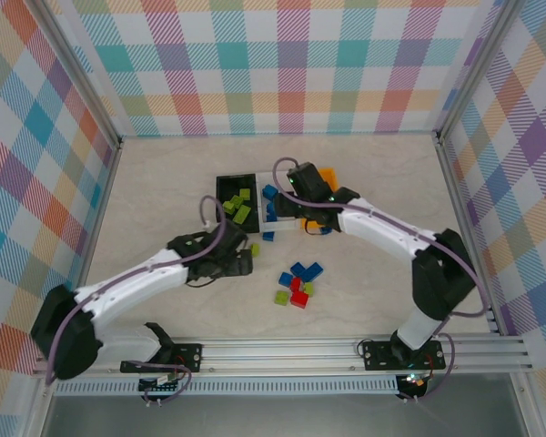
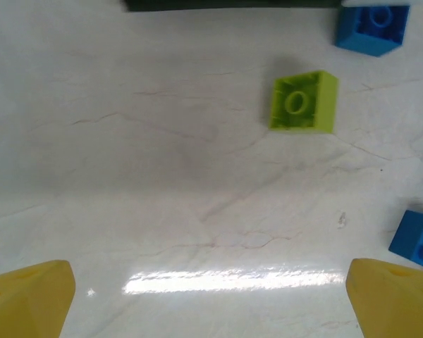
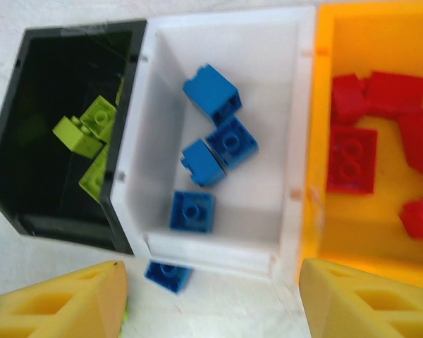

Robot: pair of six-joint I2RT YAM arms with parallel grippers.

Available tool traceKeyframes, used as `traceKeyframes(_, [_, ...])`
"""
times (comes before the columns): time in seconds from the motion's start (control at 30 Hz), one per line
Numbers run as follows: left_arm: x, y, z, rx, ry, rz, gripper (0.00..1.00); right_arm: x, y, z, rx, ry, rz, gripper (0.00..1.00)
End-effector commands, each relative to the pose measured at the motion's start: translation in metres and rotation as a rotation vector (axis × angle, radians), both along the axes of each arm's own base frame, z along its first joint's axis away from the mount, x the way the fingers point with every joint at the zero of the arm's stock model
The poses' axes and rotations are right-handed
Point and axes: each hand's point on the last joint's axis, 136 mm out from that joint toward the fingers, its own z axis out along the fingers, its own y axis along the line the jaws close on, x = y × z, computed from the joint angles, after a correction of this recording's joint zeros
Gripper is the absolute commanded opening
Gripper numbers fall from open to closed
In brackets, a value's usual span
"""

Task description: Sort the legos into containers by color

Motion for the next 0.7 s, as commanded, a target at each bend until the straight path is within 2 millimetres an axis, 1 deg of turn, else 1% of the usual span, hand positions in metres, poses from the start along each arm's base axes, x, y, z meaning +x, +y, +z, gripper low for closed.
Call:
traceKeyframes(0.0, [0.018,-0.015,-0.002,0.125,-0.059,-0.055,0.98,-0.011,-0.010,-0.003,0.018,-0.008,-0.026,0.66])
traceKeyframes(0.13, [0.034,-0.026,-0.022,0.228,-0.062,-0.077,0.97,-0.020,-0.023,0.000,0.013,-0.021,-0.040,0.66])
traceKeyframes(0.33, [0.054,-0.040,-0.049,0.333,-0.042,-0.106,0.92,-0.023,-0.036,0.007,0.025,-0.045,-0.060,0.66])
traceKeyframes(0.4, [0.059,-0.045,-0.053,0.348,-0.043,-0.118,0.90,-0.023,-0.038,0.012,0.036,-0.055,-0.061,0.66])
traceKeyframes(0.47, [0.064,-0.046,-0.056,0.378,-0.053,-0.122,0.87,-0.023,-0.039,0.017,0.051,-0.068,-0.061,0.66])
traceKeyframes(0.57, [0.073,-0.047,-0.060,0.422,-0.069,-0.127,0.80,-0.022,-0.040,0.022,0.060,-0.081,-0.062,0.66])
traceKeyframes(0.67, [0.079,-0.050,-0.065,0.445,-0.075,-0.139,0.68,-0.022,-0.041,0.024,0.066,-0.083,-0.060,0.66])
